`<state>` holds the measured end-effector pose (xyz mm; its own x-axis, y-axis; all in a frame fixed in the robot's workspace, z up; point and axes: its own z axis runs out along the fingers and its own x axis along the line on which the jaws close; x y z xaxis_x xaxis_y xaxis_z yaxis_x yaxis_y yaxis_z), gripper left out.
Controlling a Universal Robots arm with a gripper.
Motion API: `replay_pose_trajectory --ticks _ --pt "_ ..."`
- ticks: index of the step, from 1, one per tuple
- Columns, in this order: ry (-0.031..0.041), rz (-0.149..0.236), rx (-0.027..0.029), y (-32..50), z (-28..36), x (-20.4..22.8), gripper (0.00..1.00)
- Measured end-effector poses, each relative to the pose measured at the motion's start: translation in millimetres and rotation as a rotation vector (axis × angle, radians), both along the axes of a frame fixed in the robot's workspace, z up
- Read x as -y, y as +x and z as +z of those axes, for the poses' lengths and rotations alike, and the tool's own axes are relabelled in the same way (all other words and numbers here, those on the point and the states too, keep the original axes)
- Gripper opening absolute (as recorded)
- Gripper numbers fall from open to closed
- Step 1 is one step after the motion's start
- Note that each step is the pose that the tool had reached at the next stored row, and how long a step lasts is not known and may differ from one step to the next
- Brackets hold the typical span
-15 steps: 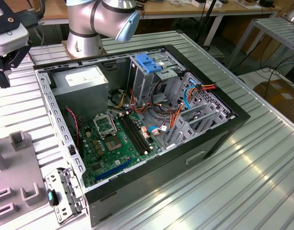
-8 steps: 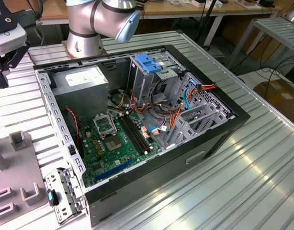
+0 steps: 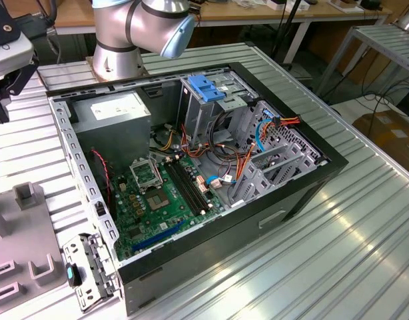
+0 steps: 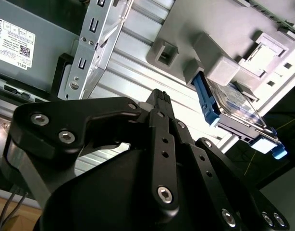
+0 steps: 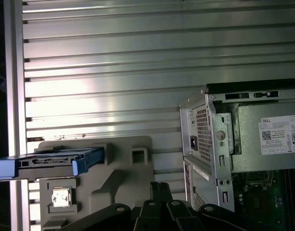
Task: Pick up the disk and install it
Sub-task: 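Reach for the disk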
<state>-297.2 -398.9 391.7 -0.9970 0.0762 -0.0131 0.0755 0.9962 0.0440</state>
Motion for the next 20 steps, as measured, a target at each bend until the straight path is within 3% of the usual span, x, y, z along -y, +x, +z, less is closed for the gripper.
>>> replay_pose_trajectory --ticks 20 --pt "0.0000 0.000 -0.0006 -17.1 -0.4 0.0 0.11"
